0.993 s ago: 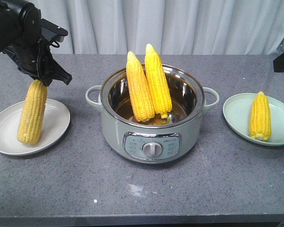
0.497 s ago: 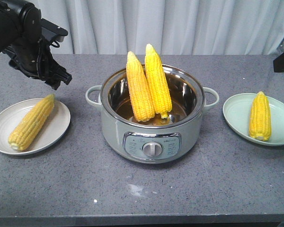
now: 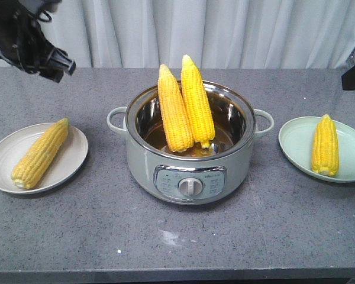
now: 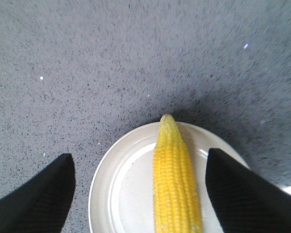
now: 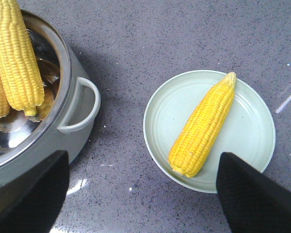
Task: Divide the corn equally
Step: 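Raise the left gripper and move both grippers back over the pot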
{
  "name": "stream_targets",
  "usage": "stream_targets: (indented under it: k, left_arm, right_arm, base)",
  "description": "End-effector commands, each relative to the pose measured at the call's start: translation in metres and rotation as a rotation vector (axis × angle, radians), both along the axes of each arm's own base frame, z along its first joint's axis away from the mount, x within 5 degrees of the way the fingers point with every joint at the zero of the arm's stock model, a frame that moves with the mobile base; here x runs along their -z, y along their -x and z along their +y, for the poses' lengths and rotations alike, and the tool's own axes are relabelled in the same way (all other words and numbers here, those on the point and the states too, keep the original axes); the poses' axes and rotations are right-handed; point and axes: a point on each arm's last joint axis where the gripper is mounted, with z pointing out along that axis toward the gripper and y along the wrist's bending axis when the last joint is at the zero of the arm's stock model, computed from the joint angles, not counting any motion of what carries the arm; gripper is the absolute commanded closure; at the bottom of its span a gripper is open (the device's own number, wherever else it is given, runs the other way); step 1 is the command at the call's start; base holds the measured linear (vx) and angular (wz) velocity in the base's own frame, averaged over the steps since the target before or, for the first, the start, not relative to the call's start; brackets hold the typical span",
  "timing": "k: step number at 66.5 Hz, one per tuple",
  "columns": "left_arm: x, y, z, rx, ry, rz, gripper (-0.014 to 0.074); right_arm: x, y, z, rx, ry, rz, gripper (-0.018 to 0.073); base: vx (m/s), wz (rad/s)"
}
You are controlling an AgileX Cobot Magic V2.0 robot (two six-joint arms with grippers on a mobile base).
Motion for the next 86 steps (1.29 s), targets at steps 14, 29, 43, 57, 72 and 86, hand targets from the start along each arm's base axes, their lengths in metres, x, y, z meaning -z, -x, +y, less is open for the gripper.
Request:
stream_targets:
  k: [14, 29, 43, 57, 72, 86]
  left_arm:
    - [-0.069, 0.043, -0.026, 0.19, 0.371, -0.182, 0.0052]
    - [-0.07, 0.044, -0.027, 0.207, 0.385, -0.183, 0.0052]
    - [-0.069, 0.043, -0.026, 0.201, 0.364, -0.187, 0.0052]
    - [-0.069, 0.043, -0.026, 0.201, 0.364, -0.189, 0.0052]
    - [-0.069, 0.043, -0.026, 0.201, 0.364, -0.189, 0.0052]
    - [-0.069, 0.043, -0.026, 0.201, 0.364, -0.189, 0.0052]
  right_arm:
    - [-0.019, 0.005, 0.005, -0.037, -0.019, -0.131, -0.0035]
    - [-0.019, 0.005, 0.005, -0.038, -0.018, -0.13, -0.0035]
    - [-0.019, 0.005, 0.005, -0.038, -0.018, -0.13, -0.0035]
    - [-0.019, 0.005, 0.005, -0.037, -0.016, -0.13, -0.0035]
    - [-0.019, 0.005, 0.005, -0.037, -0.016, -0.13, -0.0035]
    - [-0.019, 0.005, 0.005, -0.037, -0.016, -0.13, -0.0035]
  base:
    - [0.0, 0.0]
    - [0.0, 0.0]
    - [0.0, 0.0]
    - [0.0, 0.0]
    - [0.0, 0.0]
    - [0.0, 0.0]
